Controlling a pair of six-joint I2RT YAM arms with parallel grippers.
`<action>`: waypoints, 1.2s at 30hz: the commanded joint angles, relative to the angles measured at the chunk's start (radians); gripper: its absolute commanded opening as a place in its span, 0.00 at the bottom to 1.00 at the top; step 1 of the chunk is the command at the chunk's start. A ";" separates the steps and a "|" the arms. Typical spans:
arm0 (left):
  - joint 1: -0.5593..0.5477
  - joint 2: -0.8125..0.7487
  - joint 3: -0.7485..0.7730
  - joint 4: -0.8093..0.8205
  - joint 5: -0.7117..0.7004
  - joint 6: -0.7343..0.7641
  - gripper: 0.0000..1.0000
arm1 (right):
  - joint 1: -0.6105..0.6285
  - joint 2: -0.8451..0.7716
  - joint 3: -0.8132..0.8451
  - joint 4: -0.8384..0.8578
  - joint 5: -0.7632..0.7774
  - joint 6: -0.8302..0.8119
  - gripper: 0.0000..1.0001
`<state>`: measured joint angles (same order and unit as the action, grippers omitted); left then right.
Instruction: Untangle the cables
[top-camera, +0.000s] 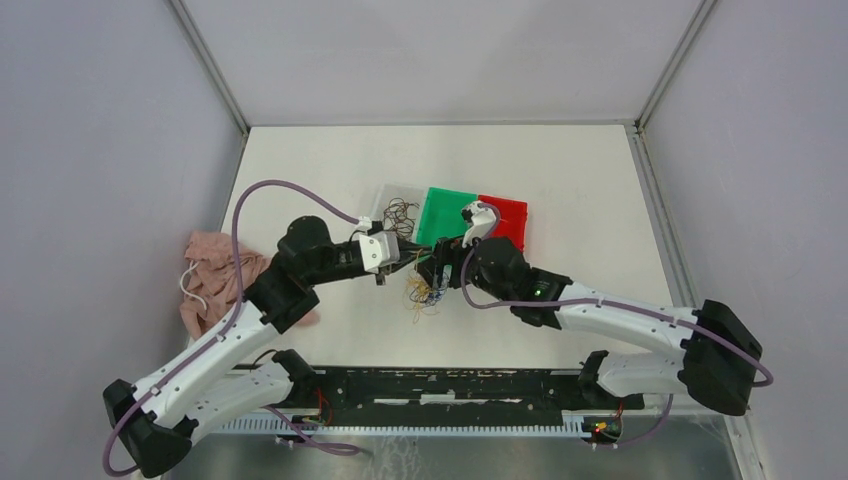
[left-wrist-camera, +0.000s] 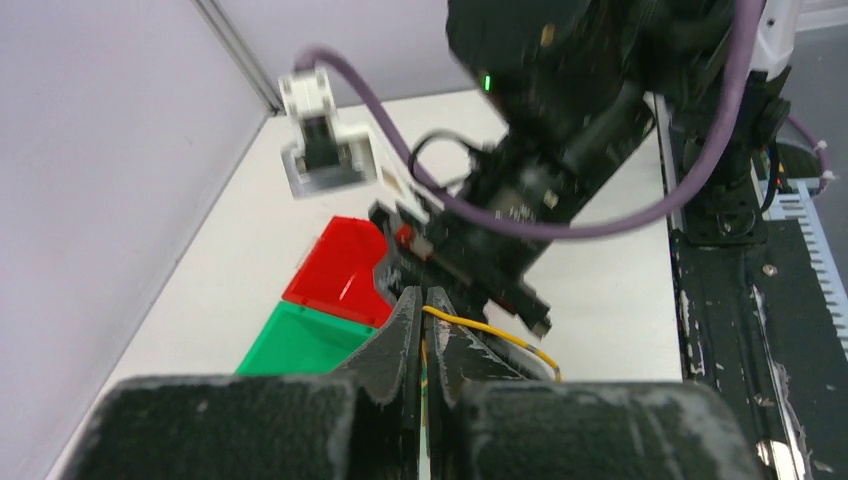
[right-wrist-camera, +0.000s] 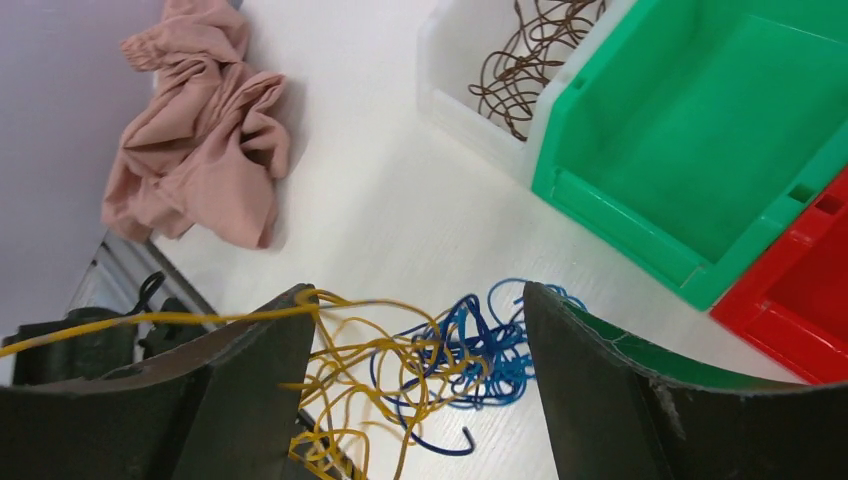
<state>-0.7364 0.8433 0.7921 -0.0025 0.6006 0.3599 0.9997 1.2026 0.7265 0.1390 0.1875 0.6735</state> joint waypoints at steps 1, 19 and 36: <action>-0.001 -0.001 0.099 0.054 0.044 -0.075 0.03 | 0.004 0.079 0.026 0.084 0.090 -0.003 0.81; -0.002 0.058 0.384 0.006 0.034 -0.044 0.03 | 0.008 0.180 -0.171 0.217 0.029 0.076 0.76; -0.001 0.188 0.735 0.158 -0.104 0.184 0.03 | 0.018 0.172 -0.308 0.294 0.007 0.124 0.70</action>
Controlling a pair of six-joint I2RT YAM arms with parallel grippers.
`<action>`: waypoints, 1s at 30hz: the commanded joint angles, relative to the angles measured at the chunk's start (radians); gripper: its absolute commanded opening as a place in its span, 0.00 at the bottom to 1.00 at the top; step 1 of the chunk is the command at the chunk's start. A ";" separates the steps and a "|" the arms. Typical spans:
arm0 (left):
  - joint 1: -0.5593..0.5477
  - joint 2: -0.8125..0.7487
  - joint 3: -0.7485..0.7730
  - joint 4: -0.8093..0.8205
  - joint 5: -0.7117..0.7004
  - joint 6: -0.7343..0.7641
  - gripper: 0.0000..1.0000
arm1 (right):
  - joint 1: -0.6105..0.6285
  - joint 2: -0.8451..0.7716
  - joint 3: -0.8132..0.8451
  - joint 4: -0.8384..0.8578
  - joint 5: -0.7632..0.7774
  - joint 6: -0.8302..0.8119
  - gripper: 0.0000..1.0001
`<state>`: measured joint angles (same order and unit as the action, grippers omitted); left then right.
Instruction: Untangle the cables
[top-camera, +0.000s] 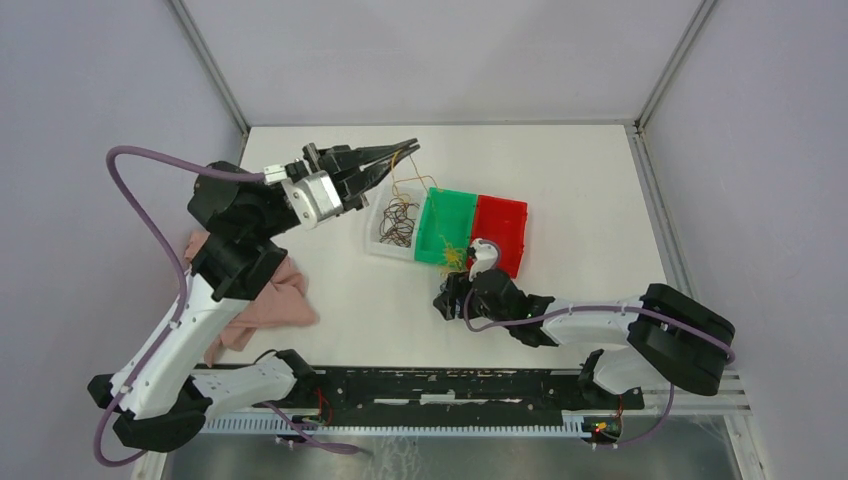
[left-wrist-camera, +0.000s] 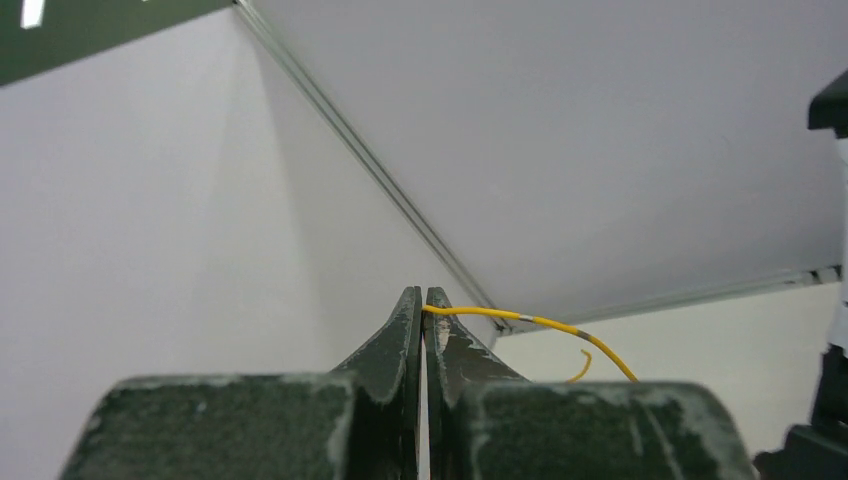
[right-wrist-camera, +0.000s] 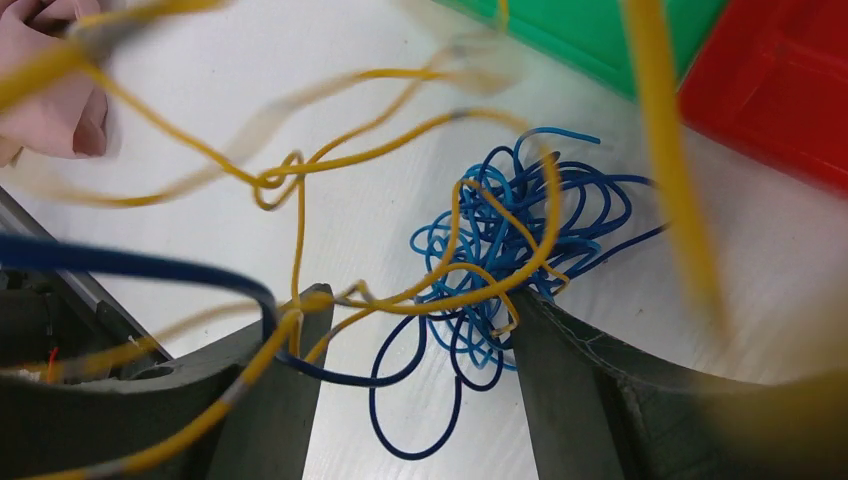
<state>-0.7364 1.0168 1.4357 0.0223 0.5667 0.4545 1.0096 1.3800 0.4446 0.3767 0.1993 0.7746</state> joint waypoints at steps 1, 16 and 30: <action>-0.001 0.022 0.112 0.147 -0.081 0.106 0.03 | 0.009 -0.002 -0.031 0.060 -0.006 0.026 0.69; -0.001 0.150 0.365 0.421 -0.235 0.399 0.03 | 0.033 0.043 -0.075 0.109 -0.006 0.043 0.64; -0.001 0.058 0.144 -0.047 -0.153 0.345 0.03 | 0.041 -0.246 0.183 -0.343 -0.120 -0.025 0.91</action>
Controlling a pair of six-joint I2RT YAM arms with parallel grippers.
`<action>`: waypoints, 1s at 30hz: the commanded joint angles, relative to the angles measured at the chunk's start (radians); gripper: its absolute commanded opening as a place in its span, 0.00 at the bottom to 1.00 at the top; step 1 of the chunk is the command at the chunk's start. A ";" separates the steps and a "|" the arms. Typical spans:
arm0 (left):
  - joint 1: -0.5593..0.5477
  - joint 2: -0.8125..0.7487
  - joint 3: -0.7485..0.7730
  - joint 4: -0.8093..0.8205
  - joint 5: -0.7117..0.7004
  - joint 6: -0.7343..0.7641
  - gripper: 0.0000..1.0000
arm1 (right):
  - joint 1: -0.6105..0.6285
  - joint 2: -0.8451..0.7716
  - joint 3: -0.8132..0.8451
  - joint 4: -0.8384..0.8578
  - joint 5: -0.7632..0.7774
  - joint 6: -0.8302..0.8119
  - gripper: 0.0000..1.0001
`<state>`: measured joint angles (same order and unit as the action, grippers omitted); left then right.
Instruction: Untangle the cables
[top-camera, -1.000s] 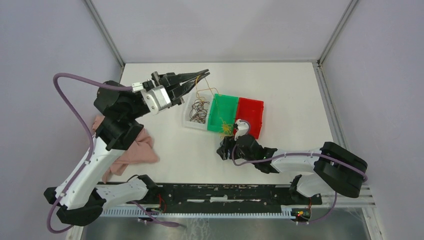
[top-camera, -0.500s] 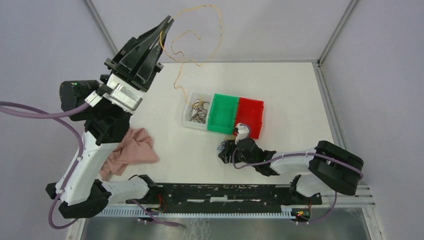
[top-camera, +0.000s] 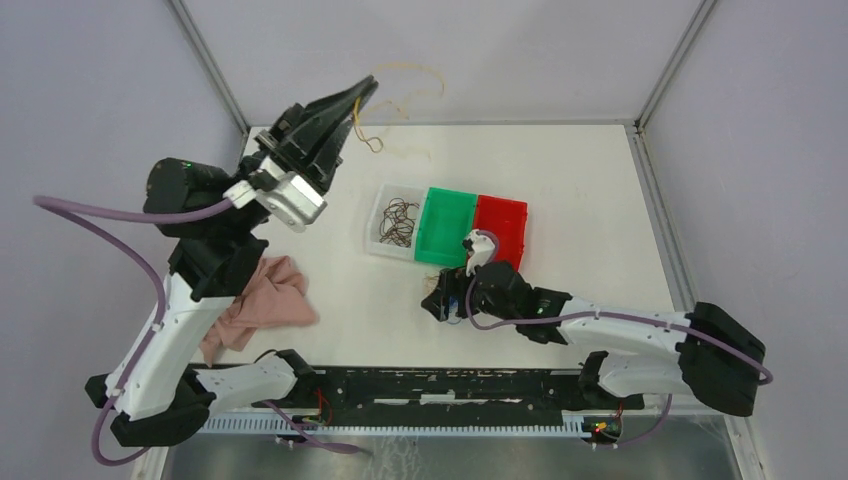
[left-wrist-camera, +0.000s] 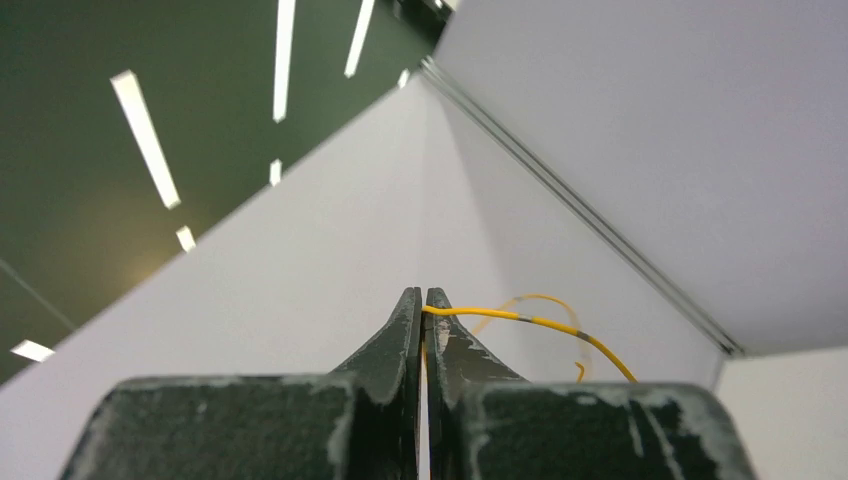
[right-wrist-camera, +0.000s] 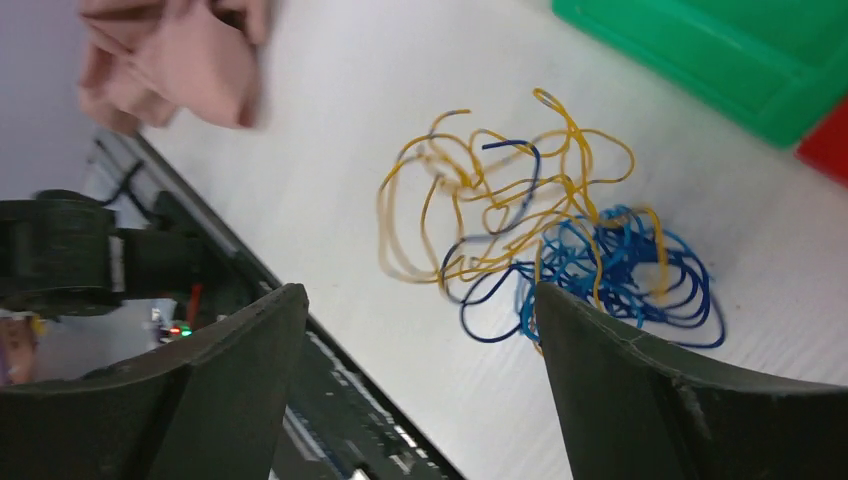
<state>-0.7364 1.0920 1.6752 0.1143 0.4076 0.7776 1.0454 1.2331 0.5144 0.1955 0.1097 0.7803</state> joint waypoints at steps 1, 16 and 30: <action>-0.001 -0.024 -0.130 -0.145 -0.017 0.014 0.03 | 0.005 -0.122 0.118 -0.180 -0.033 -0.027 0.92; -0.001 0.025 -0.467 -0.132 -0.131 0.007 0.03 | 0.003 -0.300 0.131 -0.421 0.124 -0.056 0.96; 0.000 0.231 -0.523 -0.074 -0.197 0.089 0.03 | -0.017 -0.524 0.122 -0.643 0.544 0.045 0.92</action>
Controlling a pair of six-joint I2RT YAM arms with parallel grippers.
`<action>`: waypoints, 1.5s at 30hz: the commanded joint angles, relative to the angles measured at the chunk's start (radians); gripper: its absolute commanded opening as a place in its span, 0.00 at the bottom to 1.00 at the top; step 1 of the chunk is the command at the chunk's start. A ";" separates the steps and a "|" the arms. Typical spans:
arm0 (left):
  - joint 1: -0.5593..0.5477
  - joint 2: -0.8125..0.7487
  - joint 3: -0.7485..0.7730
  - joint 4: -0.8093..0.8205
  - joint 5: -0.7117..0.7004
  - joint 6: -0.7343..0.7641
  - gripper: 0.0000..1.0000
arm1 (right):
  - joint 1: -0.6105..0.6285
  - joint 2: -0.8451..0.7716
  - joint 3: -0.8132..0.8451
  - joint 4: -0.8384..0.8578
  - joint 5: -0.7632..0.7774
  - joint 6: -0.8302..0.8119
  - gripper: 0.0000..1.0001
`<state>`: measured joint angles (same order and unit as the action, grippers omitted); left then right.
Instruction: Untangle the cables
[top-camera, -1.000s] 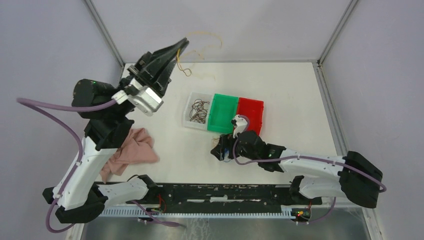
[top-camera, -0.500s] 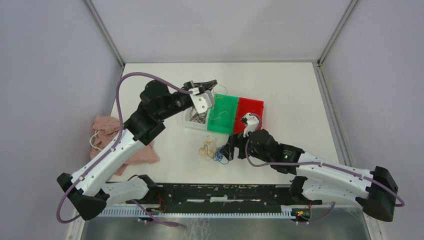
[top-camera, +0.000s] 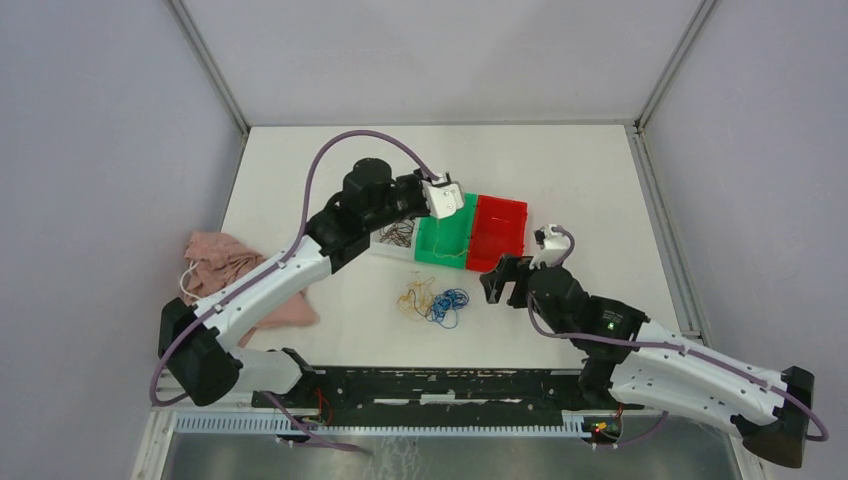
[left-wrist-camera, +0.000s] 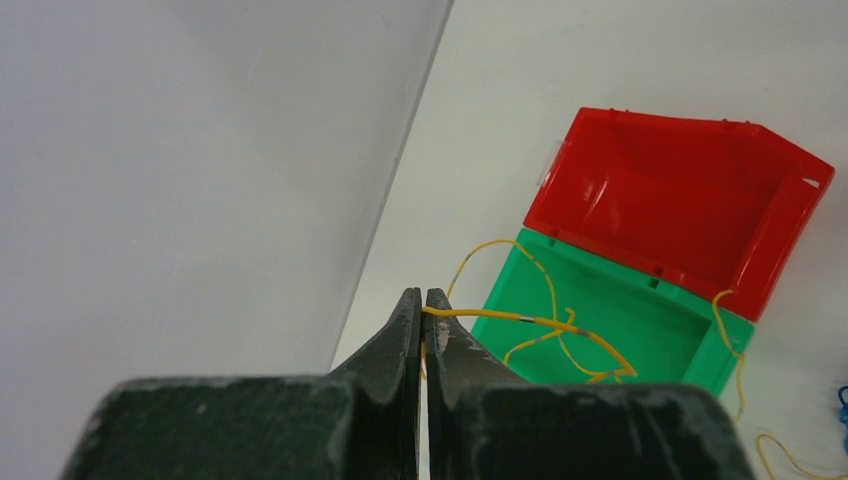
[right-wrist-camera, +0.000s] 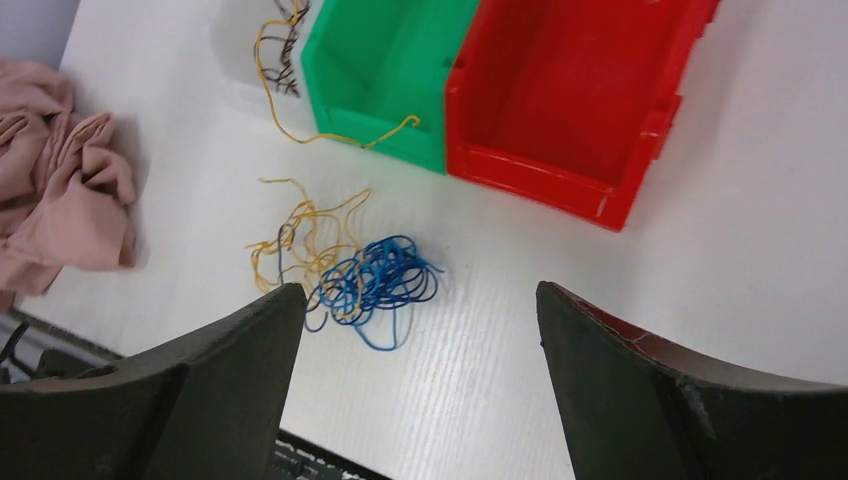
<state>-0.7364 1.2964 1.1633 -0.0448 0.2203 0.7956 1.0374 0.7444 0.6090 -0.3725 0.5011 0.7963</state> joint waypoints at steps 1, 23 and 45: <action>-0.001 0.039 -0.009 0.086 -0.007 0.084 0.03 | -0.013 -0.044 0.030 -0.085 0.165 0.031 0.92; 0.006 0.299 0.094 0.026 -0.171 0.104 0.06 | -0.058 -0.051 0.021 -0.112 0.182 0.046 0.90; 0.053 0.608 0.307 -0.306 -0.092 -0.039 0.44 | -0.117 -0.032 0.040 -0.124 0.153 0.061 0.88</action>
<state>-0.6998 1.8774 1.3708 -0.2916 0.0895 0.7952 0.9291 0.7078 0.6094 -0.5037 0.6624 0.8589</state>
